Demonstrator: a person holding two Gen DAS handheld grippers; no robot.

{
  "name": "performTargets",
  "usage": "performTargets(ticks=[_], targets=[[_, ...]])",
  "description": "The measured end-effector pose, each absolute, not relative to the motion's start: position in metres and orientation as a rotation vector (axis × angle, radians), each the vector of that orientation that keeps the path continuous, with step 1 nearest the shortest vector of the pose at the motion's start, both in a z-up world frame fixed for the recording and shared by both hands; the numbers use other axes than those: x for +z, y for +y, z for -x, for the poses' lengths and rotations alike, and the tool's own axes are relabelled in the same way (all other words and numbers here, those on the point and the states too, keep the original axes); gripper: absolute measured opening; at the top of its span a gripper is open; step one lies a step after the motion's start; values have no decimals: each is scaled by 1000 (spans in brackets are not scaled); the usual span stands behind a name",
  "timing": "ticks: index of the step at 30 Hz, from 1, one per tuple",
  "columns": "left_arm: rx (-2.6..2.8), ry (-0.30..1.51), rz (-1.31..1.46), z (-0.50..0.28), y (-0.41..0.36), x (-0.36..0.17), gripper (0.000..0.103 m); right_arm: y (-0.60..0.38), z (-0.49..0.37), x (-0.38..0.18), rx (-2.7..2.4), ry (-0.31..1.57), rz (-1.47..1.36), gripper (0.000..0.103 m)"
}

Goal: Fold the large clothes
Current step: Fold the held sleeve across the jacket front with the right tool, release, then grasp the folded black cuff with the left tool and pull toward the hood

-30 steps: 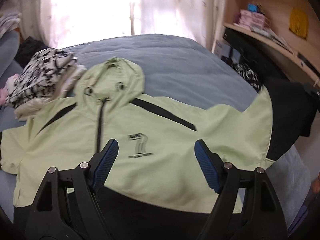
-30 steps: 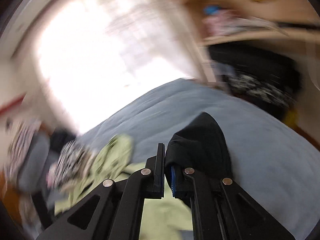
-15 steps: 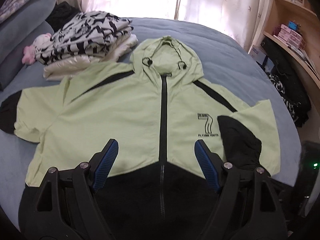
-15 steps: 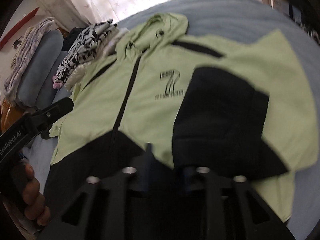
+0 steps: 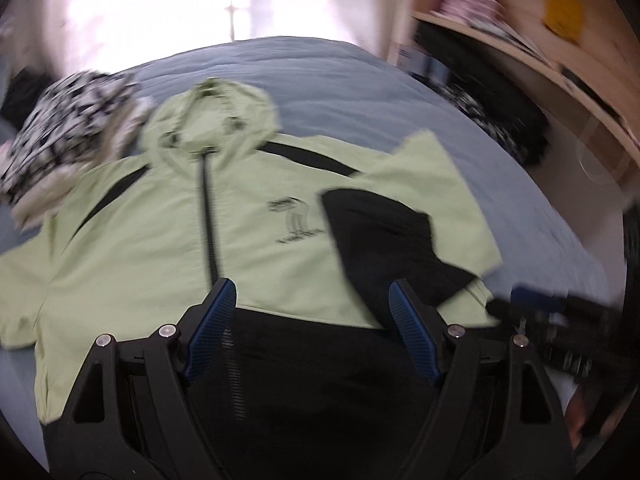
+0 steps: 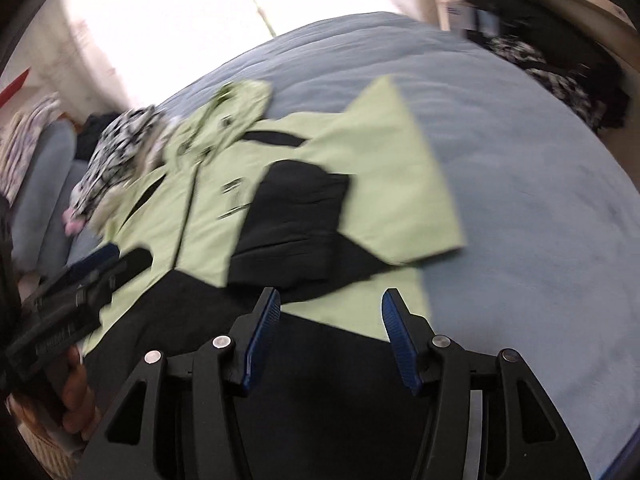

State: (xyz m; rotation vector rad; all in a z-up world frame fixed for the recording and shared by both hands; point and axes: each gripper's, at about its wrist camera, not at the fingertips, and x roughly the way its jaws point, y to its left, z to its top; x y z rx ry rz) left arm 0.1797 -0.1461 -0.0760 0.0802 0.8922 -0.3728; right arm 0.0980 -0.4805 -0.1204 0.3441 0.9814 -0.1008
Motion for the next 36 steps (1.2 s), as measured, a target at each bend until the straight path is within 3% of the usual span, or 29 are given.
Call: performTargets(ticks=[9, 16, 17, 18, 20, 21, 25, 28, 36], targets=[[-503, 938, -381, -168, -221, -128, 77, -524, -71, -135, -142, 965, -434, 54], [-409, 980, -463, -199, -243, -159, 77, -522, -71, -157, -132, 973, -472, 54], [-404, 979, -465, -201, -245, -161, 68, -523, -70, -158, -128, 974, -478, 54], [-405, 969, -468, -204, -247, -161, 39, -523, -69, -159, -127, 974, -483, 54], [-397, 954, -473, -209, -253, -158, 10, -520, -70, -160, -127, 972, -481, 54], [-375, 917, -454, -210, -252, -150, 6, -520, -69, -159, -125, 970, -482, 54], [-320, 752, -206, -214, -217, -96, 4, -516, -68, -154, -123, 957, -476, 54], [-209, 730, 85, -224, -156, -76, 4, -511, -67, -152, -122, 946, -475, 54], [-32, 1071, 388, -241, -32, -158, 6, -486, -70, -149, -83, 964, -433, 54]])
